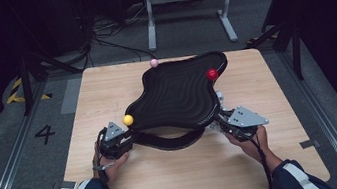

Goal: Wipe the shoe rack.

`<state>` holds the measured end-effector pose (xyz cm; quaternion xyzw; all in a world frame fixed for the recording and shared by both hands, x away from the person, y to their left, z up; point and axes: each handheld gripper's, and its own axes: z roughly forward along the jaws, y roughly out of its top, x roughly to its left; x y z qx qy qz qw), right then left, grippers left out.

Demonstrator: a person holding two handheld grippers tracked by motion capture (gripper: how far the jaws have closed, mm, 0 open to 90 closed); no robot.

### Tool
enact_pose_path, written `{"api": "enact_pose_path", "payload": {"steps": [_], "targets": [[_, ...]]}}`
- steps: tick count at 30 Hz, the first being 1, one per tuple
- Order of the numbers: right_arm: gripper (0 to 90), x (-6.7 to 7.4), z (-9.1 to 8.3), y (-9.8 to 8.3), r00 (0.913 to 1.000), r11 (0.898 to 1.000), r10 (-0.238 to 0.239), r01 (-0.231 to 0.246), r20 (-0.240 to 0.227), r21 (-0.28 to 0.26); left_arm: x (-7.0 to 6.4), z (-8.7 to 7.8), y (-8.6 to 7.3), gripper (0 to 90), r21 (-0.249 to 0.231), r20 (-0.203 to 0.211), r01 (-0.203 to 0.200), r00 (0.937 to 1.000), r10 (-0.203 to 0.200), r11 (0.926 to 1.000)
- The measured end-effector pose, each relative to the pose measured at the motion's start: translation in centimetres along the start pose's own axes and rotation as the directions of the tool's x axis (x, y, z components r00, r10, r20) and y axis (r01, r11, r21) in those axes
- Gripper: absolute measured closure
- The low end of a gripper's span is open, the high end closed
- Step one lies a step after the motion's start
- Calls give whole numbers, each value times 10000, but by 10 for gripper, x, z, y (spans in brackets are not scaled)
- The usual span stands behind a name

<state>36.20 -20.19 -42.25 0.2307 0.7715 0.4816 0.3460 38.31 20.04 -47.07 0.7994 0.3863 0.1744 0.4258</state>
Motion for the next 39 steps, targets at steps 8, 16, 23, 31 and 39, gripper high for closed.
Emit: {"api": "enact_pose_path", "payload": {"steps": [8,16,23,31,39], "targets": [[803,5,30,-32,9985,9811,-152,250,-522,1920,-1,1,0,732,-30,22,7,10000,-7,10000],[800,6,38,-47,9967,9604,-137,354,-803,2762,-1,0,0,731,20,-4,39,10000,-39,10000],[803,0,29,-37,9984,9769,-129,241,-541,2124,-4,2,0,731,-2,140,-2,9999,2,10000],[805,-18,-4,-4,9993,9999,106,-108,372,57,-4,3,1,730,-44,169,48,9998,-47,10000],[803,-17,-1,-8,9992,9995,141,-152,368,289,-9,4,1,731,-11,294,-61,9995,61,10000]]}}
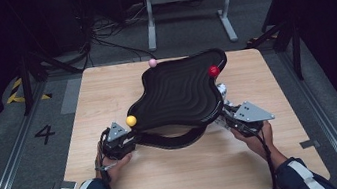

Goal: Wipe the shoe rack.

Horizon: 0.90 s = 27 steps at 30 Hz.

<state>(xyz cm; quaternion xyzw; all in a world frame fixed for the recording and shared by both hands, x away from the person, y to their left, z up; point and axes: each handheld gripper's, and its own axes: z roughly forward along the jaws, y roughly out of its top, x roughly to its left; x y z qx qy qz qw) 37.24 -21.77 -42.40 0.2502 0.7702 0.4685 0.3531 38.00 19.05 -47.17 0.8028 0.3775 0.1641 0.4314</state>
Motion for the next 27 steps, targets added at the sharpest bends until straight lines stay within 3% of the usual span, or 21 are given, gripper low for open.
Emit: {"api": "enact_pose_path", "payload": {"steps": [3,6,8,10,18,27], "targets": [[802,3,13,-12,9990,9959,71,-31,-440,903,-3,0,1,732,90,88,-188,9998,187,9998],[799,7,25,-22,9973,9827,-151,282,-726,1829,-5,1,1,732,127,201,-274,9994,272,9995],[799,7,29,-28,9961,9796,214,-37,-857,2011,-7,1,1,732,146,327,-370,9988,365,9992],[800,9,33,-31,9960,9732,95,112,-887,2298,-9,1,1,732,167,375,-456,9983,449,9988],[801,11,39,-37,9934,9680,363,-79,-1090,2510,-15,2,2,731,251,236,-480,9986,474,9985],[800,13,38,-39,9936,9618,-28,336,-1131,2717,-25,0,1,726,348,454,-600,9973,584,9976]]}}
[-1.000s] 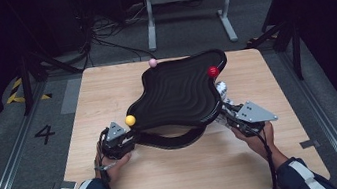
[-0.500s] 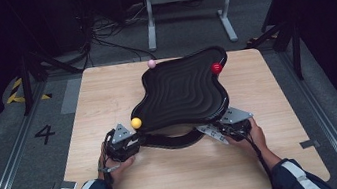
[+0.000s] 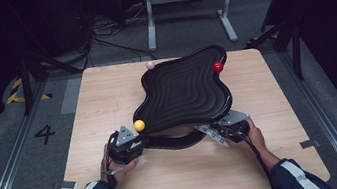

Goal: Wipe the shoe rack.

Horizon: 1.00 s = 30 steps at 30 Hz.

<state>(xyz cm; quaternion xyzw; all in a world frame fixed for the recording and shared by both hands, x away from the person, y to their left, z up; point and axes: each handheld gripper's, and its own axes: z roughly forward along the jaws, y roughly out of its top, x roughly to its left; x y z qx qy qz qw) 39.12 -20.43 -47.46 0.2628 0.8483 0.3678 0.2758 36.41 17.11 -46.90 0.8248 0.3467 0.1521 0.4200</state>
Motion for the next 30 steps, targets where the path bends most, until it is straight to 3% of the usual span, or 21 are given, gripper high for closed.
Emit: {"api": "enact_pose_path", "payload": {"steps": [6,11,14,15,17,22,23,25,30], "targets": [[799,-3,-1,-1,9998,9998,-140,139,115,158,-11,-2,-1,714,-113,212,-474,9986,476,9988],[799,-3,-1,0,9995,9993,-270,266,139,247,-12,0,4,616,-477,19,-41,10000,42,9989],[798,-3,-1,0,9994,9992,-283,278,173,285,-10,7,6,568,-295,-6,16,10000,-17,9996],[798,-3,-1,0,9993,9991,-314,308,179,296,-11,10,6,568,-351,181,137,9998,-130,9993],[799,-2,-1,0,9992,9989,-348,341,211,321,-13,12,7,572,-226,234,-119,9996,124,9997],[799,6,-2,3,9985,9983,-496,488,215,331,-14,13,6,646,-292,305,-170,9994,179,9994],[799,7,-3,4,9987,9983,-501,498,97,301,-14,12,5,672,-341,377,36,9993,-23,9994],[800,13,-5,7,9983,9980,-575,576,-47,242,-13,11,5,722,-287,379,-40,9993,51,9996],[800,29,-6,14,9929,9940,-1075,1083,-519,127,-15,11,4,733,-264,590,-56,9982,71,9996]]}}
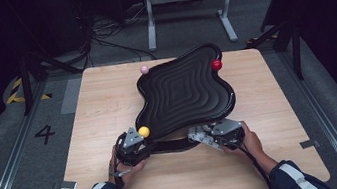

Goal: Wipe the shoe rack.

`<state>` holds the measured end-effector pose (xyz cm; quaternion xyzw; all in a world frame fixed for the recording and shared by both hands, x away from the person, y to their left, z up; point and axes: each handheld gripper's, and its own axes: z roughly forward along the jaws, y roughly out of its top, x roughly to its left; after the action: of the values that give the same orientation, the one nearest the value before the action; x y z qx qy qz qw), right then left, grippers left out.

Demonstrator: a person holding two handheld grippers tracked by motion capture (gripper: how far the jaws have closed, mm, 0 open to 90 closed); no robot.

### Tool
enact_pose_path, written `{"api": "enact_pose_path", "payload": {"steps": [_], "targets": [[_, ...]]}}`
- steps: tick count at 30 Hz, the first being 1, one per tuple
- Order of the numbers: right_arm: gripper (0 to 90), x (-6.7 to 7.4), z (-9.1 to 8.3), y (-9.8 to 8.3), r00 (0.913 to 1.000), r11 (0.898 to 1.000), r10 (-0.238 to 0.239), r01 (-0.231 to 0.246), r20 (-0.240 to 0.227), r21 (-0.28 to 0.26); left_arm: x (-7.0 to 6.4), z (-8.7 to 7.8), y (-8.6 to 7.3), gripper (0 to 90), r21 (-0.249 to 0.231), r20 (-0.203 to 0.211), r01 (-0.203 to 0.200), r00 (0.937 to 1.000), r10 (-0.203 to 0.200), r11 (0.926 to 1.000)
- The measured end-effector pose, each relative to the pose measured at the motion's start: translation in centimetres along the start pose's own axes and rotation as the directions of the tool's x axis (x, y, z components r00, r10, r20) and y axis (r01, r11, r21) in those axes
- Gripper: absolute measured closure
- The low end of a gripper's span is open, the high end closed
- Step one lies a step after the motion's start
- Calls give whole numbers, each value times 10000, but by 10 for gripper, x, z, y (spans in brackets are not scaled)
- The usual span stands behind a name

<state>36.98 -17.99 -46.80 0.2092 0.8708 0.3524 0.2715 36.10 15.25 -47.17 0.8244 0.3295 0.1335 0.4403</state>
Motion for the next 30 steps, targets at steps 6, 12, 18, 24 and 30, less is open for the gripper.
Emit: {"api": "enact_pose_path", "payload": {"steps": [6,12,18,24,30], "targets": [[801,22,5,11,9955,9956,-940,939,-145,-57,0,1,-1,733,-11,83,-115,9999,115,9999],[802,10,8,7,9984,9984,-563,563,55,-61,0,1,0,732,4,212,-156,9997,156,9999],[800,-7,9,2,9974,9997,-226,230,679,-53,-1,2,0,732,19,42,-349,9994,349,9994],[798,-32,11,-9,9914,9955,937,-943,911,24,-2,2,-1,735,-40,-8,-113,9999,113,9999],[803,-29,10,-6,9961,9977,685,-683,553,-52,0,3,-1,734,-61,85,-60,9999,60,10000]]}}
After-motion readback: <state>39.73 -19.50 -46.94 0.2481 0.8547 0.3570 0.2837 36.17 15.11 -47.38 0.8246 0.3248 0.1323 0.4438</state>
